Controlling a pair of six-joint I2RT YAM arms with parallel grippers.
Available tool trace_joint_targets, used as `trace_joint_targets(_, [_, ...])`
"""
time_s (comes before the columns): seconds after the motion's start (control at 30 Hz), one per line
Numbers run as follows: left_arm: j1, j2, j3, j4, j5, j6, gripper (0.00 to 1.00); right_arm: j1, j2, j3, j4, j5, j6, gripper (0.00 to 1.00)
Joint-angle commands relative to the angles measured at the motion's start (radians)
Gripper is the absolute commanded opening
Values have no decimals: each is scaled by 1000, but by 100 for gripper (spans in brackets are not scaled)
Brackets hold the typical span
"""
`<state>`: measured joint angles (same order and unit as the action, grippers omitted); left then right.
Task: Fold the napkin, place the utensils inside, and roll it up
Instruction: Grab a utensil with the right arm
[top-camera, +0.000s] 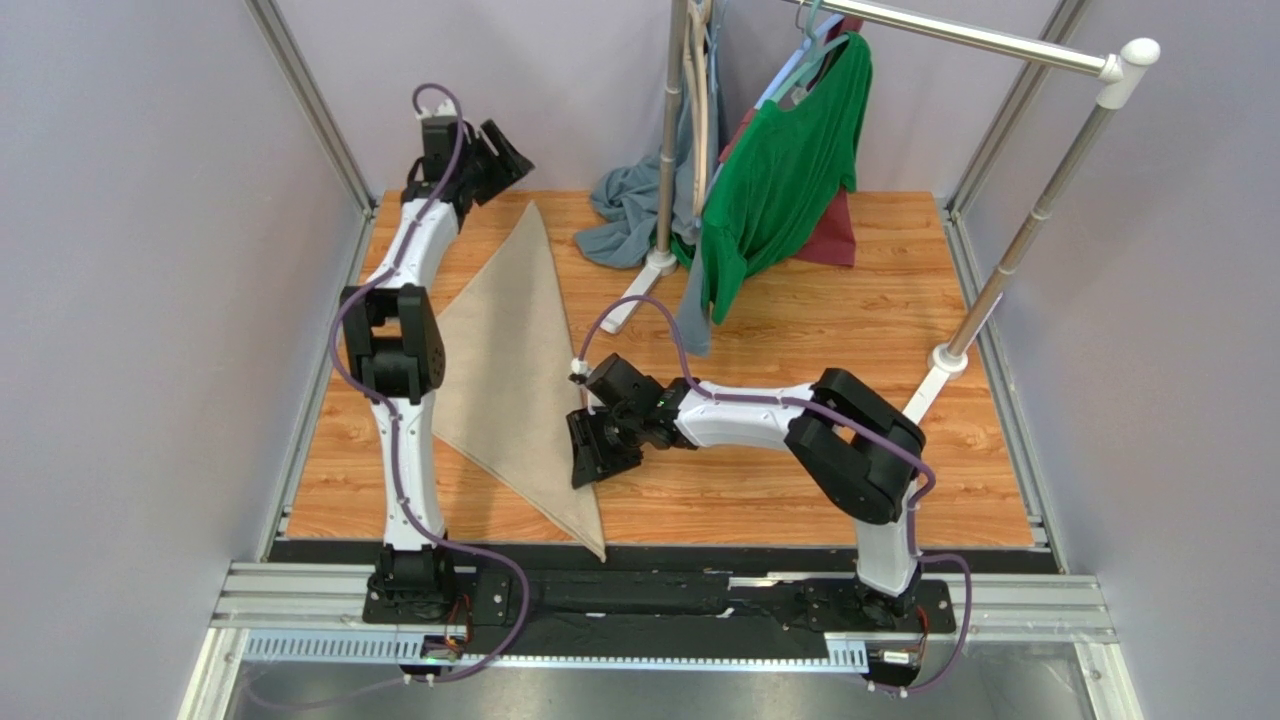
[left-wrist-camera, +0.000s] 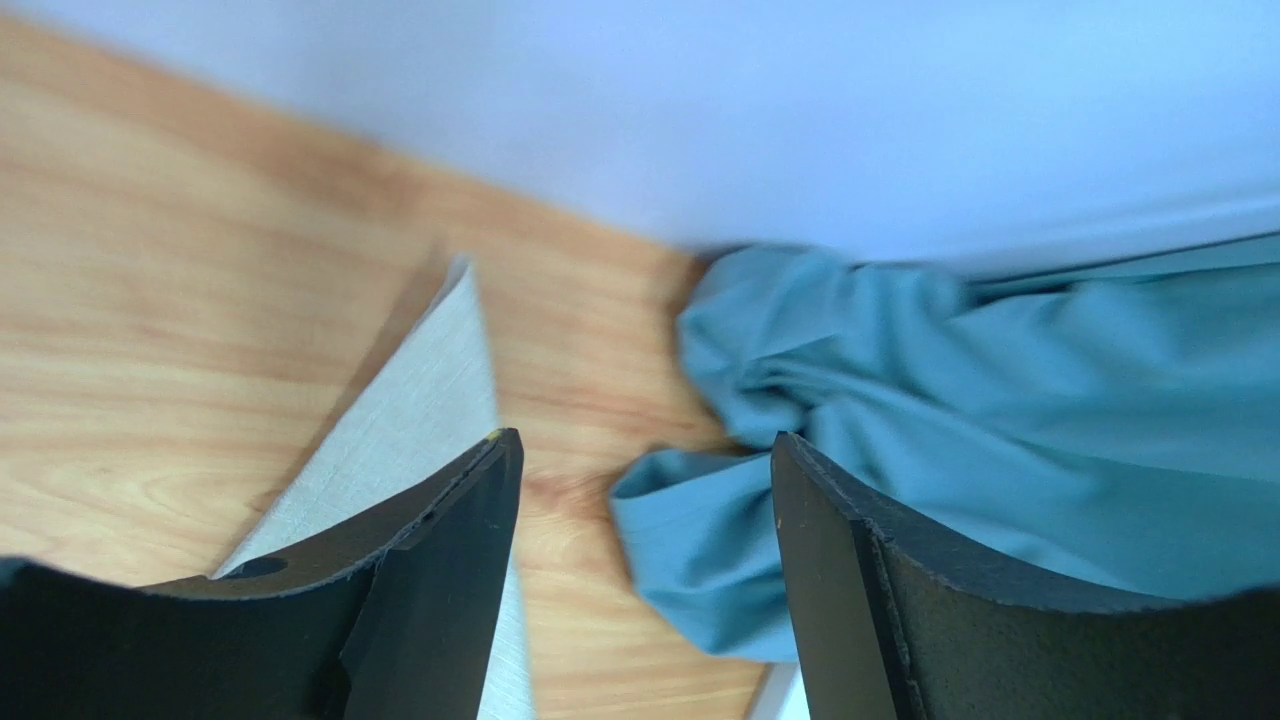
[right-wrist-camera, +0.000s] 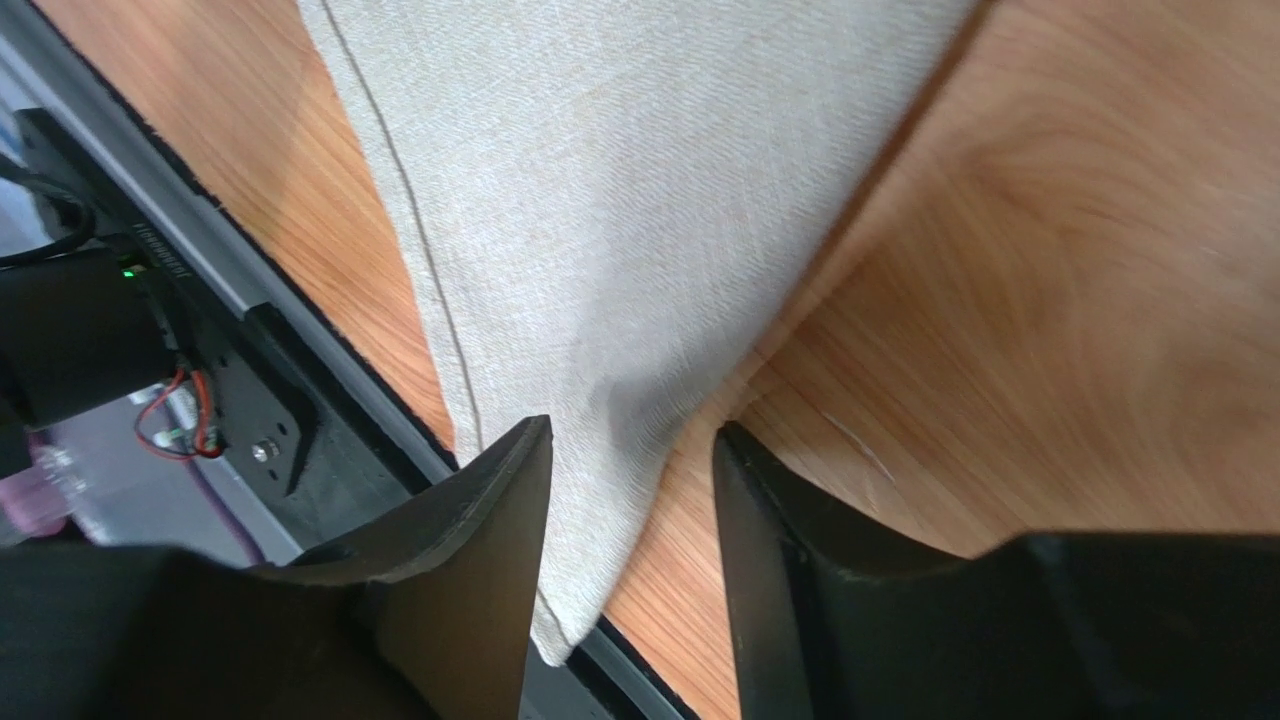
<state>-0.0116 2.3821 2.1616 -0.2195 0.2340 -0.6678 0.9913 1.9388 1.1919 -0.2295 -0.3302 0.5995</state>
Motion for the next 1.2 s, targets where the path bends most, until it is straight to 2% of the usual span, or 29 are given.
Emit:
trace_joint_targets(0.0, [2, -208, -2, -52, -59, 108, 72, 1, -144, -18, -82, 143, -90, 49])
trace_joint_targets(0.13, [5, -311, -55, -129, -67, 163, 74, 1, -301, -95, -174, 276, -138, 50])
trace_joint_targets(0.2, [5, -384, -100, -150, -68, 191, 75, -6, -360, -139, -258, 409, -161, 51])
trace_joint_targets(0.37, [5, -544, -310, -184, -44, 209, 76, -107, -523, -227, -427, 669, -201, 54])
trace_joint_targets(0.43, [5, -628, -418, -185, -38, 212, 75, -152, -557, -265, -471, 710, -219, 54])
trace_joint_targets(0.57, [5, -750, -565, -205, -33, 256, 76, -281, -627, -284, -505, 744, -266, 54])
trace_joint_targets(0.7, [5, -840, -666, -231, 2, 290, 76, -373, -614, -275, -513, 747, -345, 53])
trace_joint_targets(0.73, [5, -847, -672, -254, 13, 286, 76, -402, -604, -270, -518, 747, -362, 50])
trace_joint_targets(0.87, [7, -877, -658, -285, 178, 280, 76, -433, -540, -232, -554, 723, -395, 44])
trace_joint_targets(1.17, [5, -969, -755, -256, 192, 274, 76, -513, -413, -215, -548, 597, -464, 44])
